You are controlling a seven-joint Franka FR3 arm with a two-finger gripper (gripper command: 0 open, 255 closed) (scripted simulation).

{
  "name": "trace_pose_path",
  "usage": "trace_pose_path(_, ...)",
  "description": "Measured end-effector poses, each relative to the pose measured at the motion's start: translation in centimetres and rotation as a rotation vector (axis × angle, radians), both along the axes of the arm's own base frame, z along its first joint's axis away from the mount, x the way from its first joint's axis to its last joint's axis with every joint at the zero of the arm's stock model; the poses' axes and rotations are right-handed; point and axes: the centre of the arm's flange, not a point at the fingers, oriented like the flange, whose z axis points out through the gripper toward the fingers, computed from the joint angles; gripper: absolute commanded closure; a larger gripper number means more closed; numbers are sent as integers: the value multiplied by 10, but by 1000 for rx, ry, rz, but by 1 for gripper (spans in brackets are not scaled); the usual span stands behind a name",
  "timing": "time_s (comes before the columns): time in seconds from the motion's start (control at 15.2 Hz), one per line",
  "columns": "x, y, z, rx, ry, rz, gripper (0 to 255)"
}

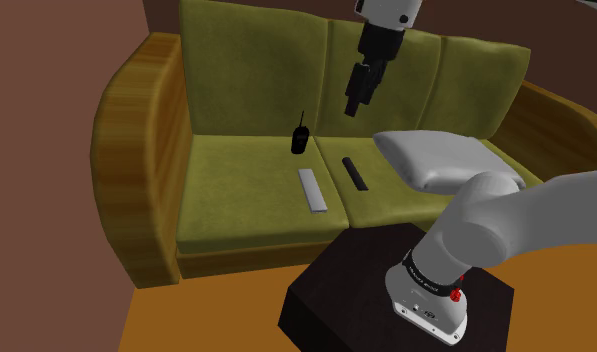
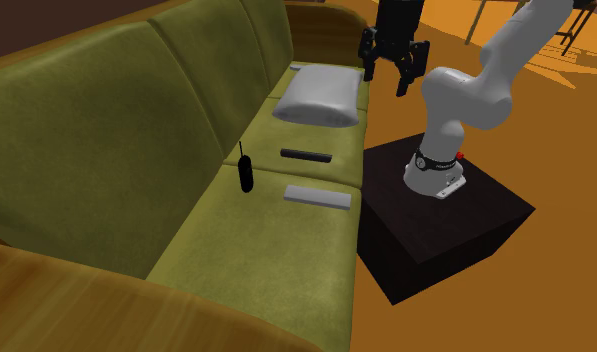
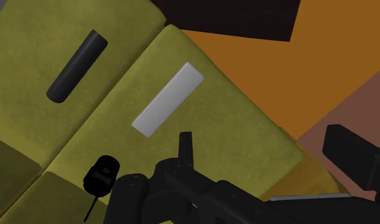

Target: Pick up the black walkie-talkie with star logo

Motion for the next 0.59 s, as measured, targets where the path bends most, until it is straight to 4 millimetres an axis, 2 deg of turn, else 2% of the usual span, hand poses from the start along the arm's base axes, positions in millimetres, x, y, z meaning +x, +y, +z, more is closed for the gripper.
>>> trace_pose_path(0.2, 4, -11, -9, -1, -5, 28, 0)
trace_pose_path(0.59, 33, -63, -52, -6, -32, 170, 0)
